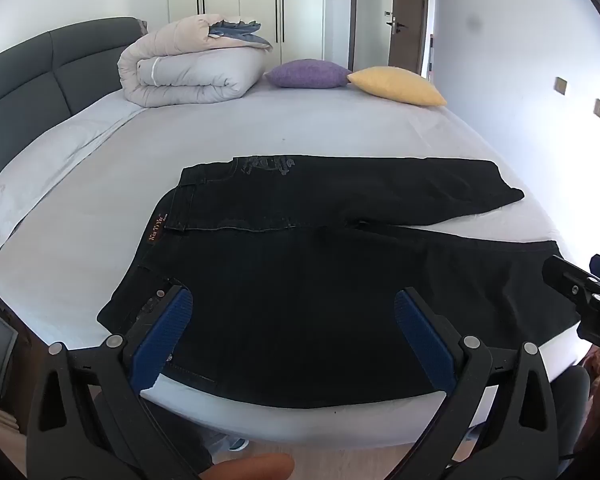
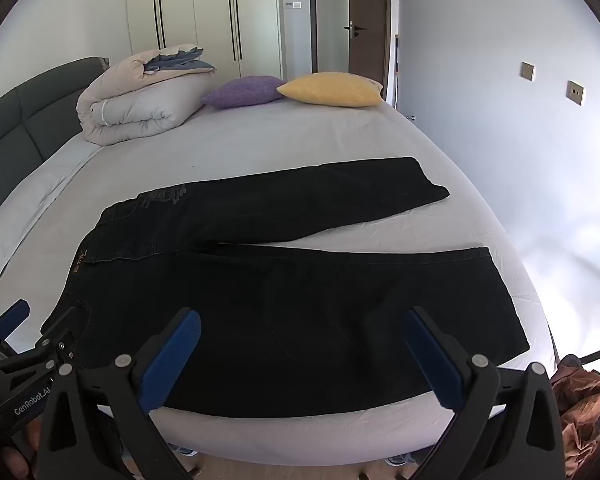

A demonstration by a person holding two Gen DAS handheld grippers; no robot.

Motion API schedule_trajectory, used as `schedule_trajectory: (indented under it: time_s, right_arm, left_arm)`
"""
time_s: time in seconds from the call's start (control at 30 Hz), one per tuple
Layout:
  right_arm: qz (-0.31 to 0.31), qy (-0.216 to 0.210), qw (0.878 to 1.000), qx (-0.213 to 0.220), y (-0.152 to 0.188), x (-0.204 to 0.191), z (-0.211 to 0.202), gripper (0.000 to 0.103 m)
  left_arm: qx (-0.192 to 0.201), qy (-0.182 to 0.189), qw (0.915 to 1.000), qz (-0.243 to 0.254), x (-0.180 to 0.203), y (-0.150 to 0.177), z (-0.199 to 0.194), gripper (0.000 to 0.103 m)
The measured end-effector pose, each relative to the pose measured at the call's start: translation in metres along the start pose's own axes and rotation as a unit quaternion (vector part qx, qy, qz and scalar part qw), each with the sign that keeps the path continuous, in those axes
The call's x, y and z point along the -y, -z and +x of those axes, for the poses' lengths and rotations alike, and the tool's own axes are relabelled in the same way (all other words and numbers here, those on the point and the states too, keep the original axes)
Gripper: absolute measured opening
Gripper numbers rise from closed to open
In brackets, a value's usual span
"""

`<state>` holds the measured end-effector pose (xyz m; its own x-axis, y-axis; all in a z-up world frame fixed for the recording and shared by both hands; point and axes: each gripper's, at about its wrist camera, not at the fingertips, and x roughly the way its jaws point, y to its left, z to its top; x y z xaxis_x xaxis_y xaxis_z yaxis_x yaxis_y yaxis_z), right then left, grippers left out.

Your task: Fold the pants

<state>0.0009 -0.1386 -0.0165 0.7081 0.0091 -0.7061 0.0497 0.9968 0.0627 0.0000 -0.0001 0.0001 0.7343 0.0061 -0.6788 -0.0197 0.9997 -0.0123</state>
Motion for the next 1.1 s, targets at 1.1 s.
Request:
schedule_trajectory:
  time_s: [1.1]
  right_arm:
    - [-0.008, 0.007, 1.0, 0.002, 0.0018, -0.0016, -0.0003, 0.103]
  left_arm:
    - [-0.001, -0.005, 1.0, 0.004, 0.0006, 0.0003, 0.0027, 0.103]
